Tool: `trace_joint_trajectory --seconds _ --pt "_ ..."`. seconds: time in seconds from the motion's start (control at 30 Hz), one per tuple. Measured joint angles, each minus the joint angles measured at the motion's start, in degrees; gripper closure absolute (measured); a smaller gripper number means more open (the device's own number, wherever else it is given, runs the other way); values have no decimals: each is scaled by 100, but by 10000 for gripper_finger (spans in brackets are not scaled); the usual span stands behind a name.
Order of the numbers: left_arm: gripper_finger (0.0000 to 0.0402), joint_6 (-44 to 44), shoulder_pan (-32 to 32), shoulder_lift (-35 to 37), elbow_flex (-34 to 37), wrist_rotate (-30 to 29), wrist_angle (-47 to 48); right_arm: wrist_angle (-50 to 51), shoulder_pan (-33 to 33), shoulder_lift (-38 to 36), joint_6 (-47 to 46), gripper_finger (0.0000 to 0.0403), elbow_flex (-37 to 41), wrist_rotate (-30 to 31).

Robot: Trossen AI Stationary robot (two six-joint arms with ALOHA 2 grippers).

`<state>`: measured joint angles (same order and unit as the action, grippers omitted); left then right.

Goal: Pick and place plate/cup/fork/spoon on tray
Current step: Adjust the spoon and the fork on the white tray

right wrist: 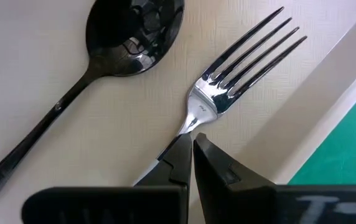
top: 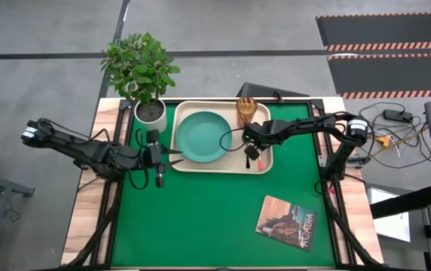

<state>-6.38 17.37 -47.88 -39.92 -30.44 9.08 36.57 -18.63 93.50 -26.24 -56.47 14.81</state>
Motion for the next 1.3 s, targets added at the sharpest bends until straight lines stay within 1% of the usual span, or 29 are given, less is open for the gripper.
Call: trace_joint_trajectory --seconds 0.23,0.33,0.4,0.5,0.6,0.67,0.77,1.0,1.1,1.3 --pt "305 -1 1 1 0 0 0 -1 83 -330 -200 394 0 7" --pt "305 -1 0 2 0 0 0 -7 266 -507 -349 394 0 -259" --pt "305 -1 1 1 0 0 0 -14 462 -568 -423 394 0 -464" --pt "305 1 0 2 0 0 0 -68 868 -596 -559 394 0 -526" --pt "305 1 1 0 0 0 0 -230 1261 -521 -717 394 0 -523" --pt "305 1 2 1 0 0 0 -301 1494 -405 -768 394 7 -415" --pt "305 3 1 1 0 0 0 -303 1697 -233 -911 394 13 -288" --pt "305 5 0 2 0 0 -2 -548 1803 85 -989 394 15 -278" --pt "305 3 1 2 0 0 -2 -812 1801 108 -955 394 15 -278" --pt "305 3 0 2 0 0 -2 -821 1801 108 -918 394 15 -276"
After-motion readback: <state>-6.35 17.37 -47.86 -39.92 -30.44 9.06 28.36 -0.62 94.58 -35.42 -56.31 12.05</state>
